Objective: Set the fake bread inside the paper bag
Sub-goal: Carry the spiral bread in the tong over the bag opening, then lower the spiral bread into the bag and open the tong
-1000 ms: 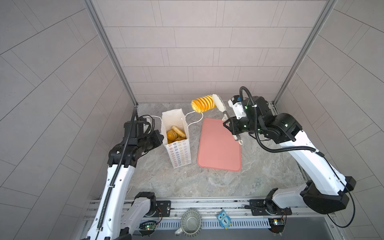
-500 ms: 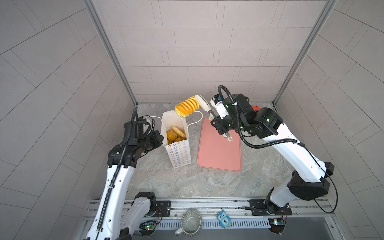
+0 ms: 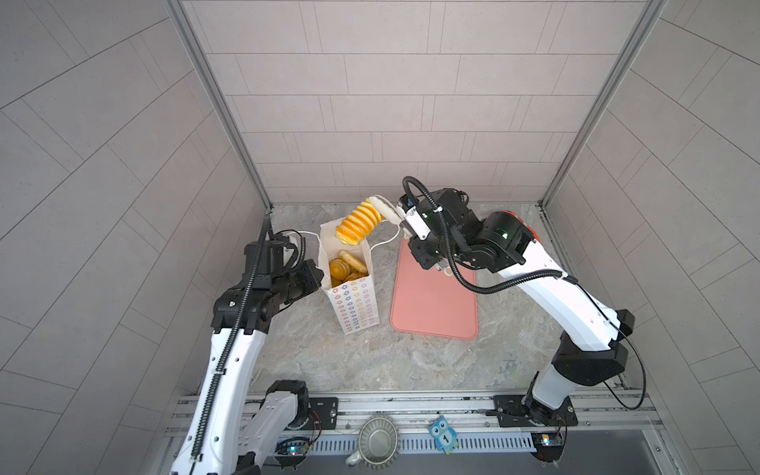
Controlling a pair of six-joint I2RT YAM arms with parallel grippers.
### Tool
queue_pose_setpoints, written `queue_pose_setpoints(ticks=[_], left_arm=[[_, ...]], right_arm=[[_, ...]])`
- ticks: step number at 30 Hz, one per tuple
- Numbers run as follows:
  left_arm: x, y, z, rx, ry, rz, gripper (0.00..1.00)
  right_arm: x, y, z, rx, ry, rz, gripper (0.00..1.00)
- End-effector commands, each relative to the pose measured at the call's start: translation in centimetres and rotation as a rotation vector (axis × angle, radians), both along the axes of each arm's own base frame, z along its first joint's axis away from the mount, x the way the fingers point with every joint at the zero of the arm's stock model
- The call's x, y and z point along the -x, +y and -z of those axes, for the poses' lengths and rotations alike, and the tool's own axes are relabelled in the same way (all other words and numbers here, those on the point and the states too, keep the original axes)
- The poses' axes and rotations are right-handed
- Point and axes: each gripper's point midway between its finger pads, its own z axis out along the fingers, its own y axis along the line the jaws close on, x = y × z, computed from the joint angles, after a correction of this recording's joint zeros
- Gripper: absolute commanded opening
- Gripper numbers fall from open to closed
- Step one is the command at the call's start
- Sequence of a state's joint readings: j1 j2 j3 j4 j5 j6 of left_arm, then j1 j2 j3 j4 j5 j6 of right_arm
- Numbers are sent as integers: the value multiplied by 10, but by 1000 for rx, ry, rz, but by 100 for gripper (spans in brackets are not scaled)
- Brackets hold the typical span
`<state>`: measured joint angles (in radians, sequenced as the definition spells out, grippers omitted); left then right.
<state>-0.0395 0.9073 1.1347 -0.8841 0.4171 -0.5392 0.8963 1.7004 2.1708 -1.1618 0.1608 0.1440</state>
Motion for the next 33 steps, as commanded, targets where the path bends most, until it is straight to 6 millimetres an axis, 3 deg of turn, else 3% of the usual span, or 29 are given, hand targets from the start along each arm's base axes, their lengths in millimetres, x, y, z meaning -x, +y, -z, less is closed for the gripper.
queue_pose_setpoints(ticks=[1, 10, 19, 29, 33], left_arm=[[0, 1, -15, -8, -48, 3, 5], [2, 2, -14, -15, -46, 4, 5], [3, 3, -14, -20, -45, 4, 5], [2, 3, -14, -22, -45, 2, 5], [1, 3, -14, -21, -47, 2, 5]], right_arm=[[-2, 4, -16, 67, -111, -19, 22], [-7, 21, -5, 280, -237, -21, 21], [-13, 15, -7, 360, -301, 3, 20], [0, 32, -3, 405, -349, -58, 20], [5, 39, 3, 403, -332, -90, 30]])
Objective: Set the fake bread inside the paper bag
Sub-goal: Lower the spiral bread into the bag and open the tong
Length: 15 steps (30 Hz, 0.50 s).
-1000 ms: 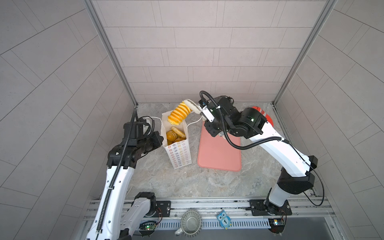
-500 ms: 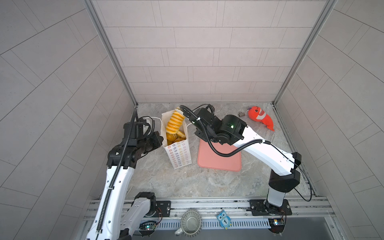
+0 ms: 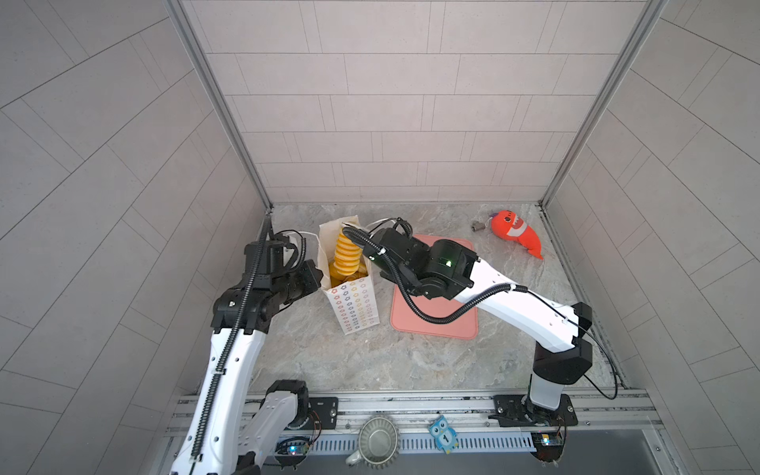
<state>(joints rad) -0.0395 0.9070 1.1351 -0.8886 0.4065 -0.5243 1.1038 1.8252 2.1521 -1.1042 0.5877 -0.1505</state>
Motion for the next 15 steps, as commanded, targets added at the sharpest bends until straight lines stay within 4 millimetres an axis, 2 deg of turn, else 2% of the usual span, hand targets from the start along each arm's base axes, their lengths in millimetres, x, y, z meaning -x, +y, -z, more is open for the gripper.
queue_pose_setpoints(ticks=[1, 5, 15], left_arm=[[1, 1, -15, -4, -43, 0, 5], [2, 1, -15, -3, -44, 0, 5], [1, 1, -18, -3, -49, -2, 5]], right_arm=[[3, -1, -19, -57, -33, -3, 34], [4, 0, -21, -87, -30, 7, 42], [8, -2, -34, -149, -30, 0, 39]])
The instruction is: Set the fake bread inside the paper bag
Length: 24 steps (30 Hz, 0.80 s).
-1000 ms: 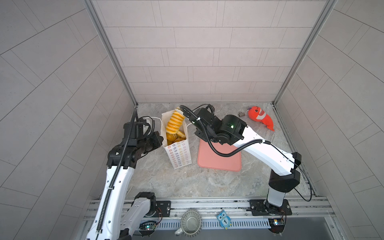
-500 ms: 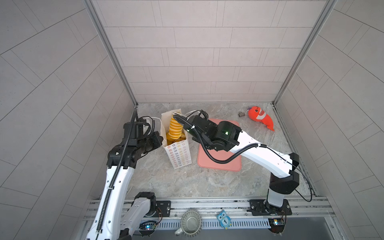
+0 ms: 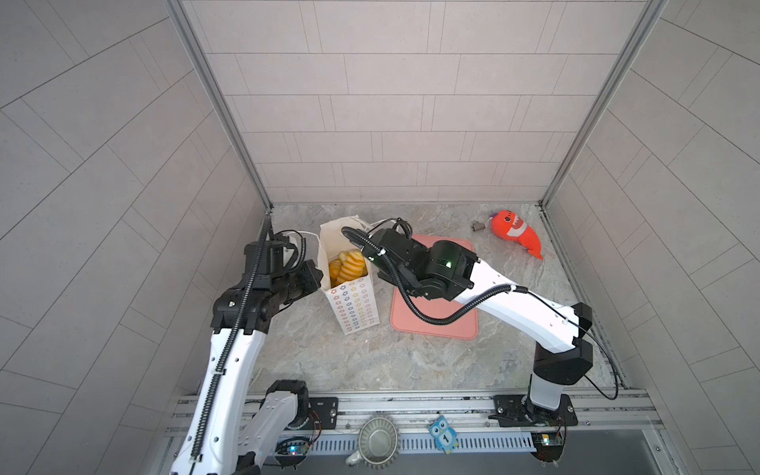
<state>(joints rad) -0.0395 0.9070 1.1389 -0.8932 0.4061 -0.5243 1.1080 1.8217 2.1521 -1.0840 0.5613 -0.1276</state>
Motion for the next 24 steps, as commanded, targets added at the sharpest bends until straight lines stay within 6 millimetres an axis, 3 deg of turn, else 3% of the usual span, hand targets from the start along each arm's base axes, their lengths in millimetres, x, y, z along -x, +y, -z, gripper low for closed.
queue_pose_setpoints(ticks=[1, 6, 16, 19, 21, 24], left_arm=[[0, 1, -19, -3, -52, -1, 6], [-1, 1, -24, -2, -60, -4, 20], [-1, 4, -31, -13, -73, -11, 58], [1, 6, -34, -28, -75, -18, 75], [3, 9, -37, -46, -78, -26, 100], [7, 14, -47, -81, -94, -33, 100]], right_arm=[[6, -9, -34, -111, -39, 9, 39], [10, -12, -44, -152, -39, 5, 39], [18, -26, -64, -221, -49, 6, 39], [18, -30, -67, -242, -48, 14, 39], [18, -34, -68, -261, -43, 18, 39], [17, -43, -72, -299, -37, 33, 39]])
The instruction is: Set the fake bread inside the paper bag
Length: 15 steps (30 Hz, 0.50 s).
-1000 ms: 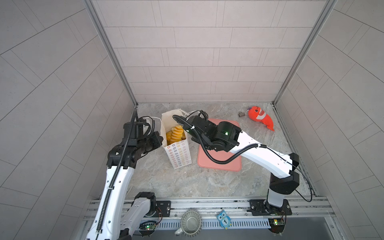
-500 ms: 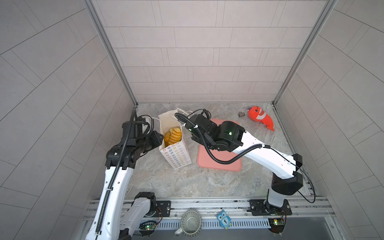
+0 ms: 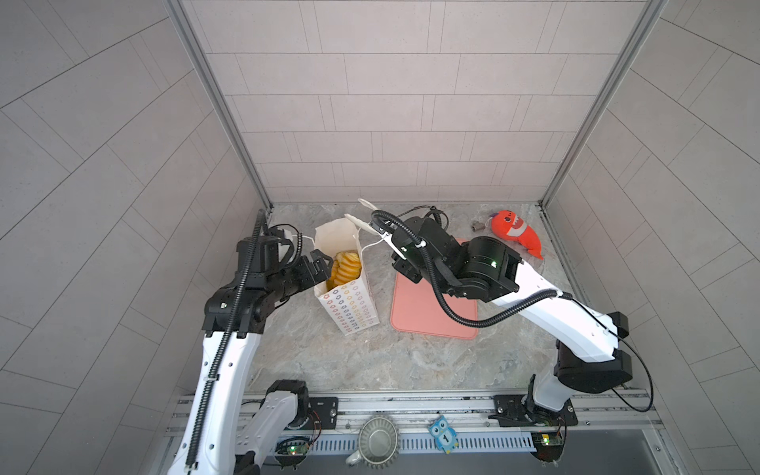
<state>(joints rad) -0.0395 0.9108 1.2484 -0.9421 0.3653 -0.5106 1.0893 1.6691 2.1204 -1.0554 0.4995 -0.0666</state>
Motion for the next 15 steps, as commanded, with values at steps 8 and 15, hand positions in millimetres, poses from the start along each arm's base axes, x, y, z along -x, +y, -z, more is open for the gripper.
queue_pose_setpoints(ticks=[8, 15], left_arm=[[13, 36, -66, -196, -139, -107, 100], [-7, 61, -87, -282, -166, -222, 100]], right_arm=[[-10, -68, -32, -256, 19, 129, 40], [-37, -149, -6, -411, 111, 350, 39]])
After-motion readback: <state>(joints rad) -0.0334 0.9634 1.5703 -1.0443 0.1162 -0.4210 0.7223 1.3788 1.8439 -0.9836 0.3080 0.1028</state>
